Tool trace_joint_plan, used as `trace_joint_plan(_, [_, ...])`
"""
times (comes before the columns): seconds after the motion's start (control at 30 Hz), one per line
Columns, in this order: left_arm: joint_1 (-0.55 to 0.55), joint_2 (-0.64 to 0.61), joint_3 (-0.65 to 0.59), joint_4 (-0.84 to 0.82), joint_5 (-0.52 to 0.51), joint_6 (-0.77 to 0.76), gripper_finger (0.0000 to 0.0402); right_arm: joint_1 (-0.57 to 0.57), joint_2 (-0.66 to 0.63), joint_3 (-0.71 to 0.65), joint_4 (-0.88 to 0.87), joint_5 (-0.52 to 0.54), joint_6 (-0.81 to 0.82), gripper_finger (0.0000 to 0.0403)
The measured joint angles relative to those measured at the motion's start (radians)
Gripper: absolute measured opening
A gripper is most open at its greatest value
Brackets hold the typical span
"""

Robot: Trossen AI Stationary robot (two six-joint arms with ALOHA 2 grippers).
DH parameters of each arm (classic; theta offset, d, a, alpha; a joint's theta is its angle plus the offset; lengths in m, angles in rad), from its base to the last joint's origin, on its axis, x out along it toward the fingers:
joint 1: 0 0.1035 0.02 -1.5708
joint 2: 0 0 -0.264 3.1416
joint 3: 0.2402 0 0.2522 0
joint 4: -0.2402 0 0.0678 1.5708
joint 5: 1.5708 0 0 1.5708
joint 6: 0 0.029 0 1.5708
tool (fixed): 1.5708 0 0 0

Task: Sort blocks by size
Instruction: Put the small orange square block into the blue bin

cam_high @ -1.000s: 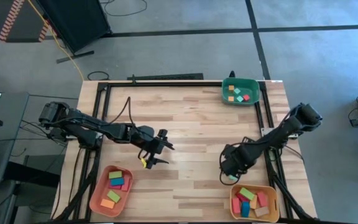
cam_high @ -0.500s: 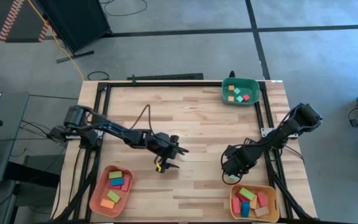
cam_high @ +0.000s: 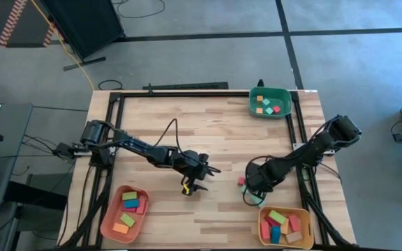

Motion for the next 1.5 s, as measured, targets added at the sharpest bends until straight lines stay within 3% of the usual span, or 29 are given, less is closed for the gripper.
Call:
trace_joint_plan(0.33, [0.000, 0.000, 0.000, 0.040, 0.000, -0.007, 0.0292, -0.006, 0.000, 0.000, 0.192, 0.011, -0.051, 0.0164])
trace_joint_plan(0.63, [0.000, 0.000, 0.000, 0.043, 0.000, -0.011, 0.0292, -0.072, 0.000, 0.001, 0.294, 0.212, -0.092, 0.0164])
trace_joint_plan(1.03, [0.000, 0.000, -0.001, 0.050, -0.001, -0.008, 0.0292, -0.061, 0.000, 0.019, 0.228, 0.169, -0.078, 0.0164])
trace_joint_plan(1.5, [0.040, 0.001, -0.001, 0.143, -0.002, 0.035, 0.0292, 0.058, 0.000, 0.279, 0.021, 0.192, -0.052, 0.0164])
